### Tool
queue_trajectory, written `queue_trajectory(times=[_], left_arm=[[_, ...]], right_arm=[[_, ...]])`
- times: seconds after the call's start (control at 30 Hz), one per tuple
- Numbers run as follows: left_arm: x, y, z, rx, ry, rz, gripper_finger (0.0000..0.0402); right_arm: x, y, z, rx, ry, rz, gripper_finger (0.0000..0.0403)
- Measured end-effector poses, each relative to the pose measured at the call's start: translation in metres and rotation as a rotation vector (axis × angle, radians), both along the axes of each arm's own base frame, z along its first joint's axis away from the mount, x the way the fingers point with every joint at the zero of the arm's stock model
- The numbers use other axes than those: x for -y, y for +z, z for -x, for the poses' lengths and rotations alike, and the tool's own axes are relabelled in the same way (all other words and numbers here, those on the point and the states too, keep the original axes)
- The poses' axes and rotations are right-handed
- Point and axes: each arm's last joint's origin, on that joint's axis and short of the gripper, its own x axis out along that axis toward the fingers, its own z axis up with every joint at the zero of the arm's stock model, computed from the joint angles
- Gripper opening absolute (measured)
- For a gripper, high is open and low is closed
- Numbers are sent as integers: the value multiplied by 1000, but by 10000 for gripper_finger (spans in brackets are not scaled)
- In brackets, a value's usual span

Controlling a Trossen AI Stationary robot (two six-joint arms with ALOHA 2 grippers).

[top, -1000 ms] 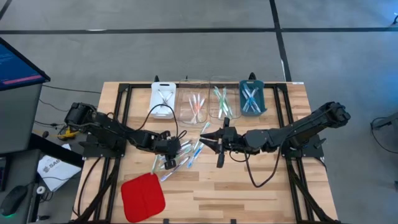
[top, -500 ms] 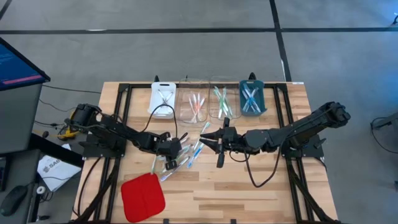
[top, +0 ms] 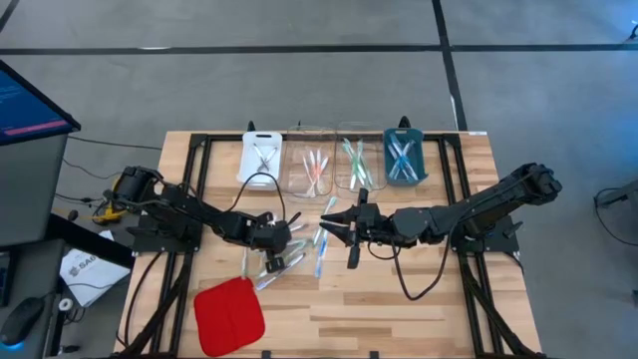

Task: Pick & Place Toothbrushes
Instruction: Put the violet toothbrush into the white bin

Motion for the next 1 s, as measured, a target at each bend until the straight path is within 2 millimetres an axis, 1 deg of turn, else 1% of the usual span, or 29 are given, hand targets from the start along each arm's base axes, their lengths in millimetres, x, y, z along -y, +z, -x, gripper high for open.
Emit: queue_trajectory(times=[0.07,0.17,0.23,0.43,0.57,0.73,0.83,1.0], left_arm=[[0,0,0,1,8,4,14],[0,6,1,28,42,27,8],[-1,11,6,26,56,40,9],[-3,49,11,191,92,82,8],[-7,74,19,299,128,53,7],[-22,102,32,421,215,23,7],[-26,110,39,446,231,24,7],[-33,108,46,390,268,-29,7]], right_arm=[[0,0,0,0,0,0,72],[0,0,0,0,0,0,72],[0,0,0,0,0,0,72],[0,0,0,0,0,0,72],[0,0,0,0,0,0,72],[0,0,0,0,0,0,72],[0,0,0,0,0,0,72],[-2,0,1,0,6,0,72]])
